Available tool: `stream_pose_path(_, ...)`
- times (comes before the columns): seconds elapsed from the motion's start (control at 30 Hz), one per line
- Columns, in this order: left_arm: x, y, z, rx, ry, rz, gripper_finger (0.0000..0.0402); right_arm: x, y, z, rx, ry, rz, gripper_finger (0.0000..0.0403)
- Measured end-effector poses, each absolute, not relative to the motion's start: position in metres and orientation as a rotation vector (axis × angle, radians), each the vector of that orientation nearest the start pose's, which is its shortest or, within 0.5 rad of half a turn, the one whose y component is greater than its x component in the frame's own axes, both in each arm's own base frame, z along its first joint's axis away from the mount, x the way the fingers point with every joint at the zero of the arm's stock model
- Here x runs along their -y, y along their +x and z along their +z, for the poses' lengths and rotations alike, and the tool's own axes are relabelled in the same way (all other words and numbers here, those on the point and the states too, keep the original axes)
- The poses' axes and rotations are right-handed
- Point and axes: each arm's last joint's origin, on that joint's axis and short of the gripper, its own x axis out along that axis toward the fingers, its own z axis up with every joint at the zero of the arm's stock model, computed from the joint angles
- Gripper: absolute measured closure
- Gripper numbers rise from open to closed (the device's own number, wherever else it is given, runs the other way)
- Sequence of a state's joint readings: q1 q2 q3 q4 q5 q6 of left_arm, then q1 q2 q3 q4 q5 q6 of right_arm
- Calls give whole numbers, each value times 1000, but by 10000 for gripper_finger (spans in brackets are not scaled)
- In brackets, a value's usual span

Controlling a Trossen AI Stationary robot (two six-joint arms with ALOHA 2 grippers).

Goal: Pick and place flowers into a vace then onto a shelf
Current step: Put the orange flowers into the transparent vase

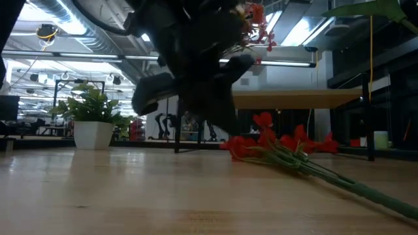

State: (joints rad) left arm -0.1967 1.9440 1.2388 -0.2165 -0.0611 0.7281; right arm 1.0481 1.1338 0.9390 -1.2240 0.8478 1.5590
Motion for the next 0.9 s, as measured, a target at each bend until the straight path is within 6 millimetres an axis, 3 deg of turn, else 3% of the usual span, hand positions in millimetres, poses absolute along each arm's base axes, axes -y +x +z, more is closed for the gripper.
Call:
stream_pose_path(0.37,82,403,170,-652,904,-482,390,-140,105,268,-667,321,-439,387)
stream_pose_path(0.67,82,408,177,-572,890,-440,303,-140,106,268,-667,322,-439,387)
stream_pose_path(0.9,84,416,156,-554,972,-477,245,-140,106,268,-667,325,-437,387)
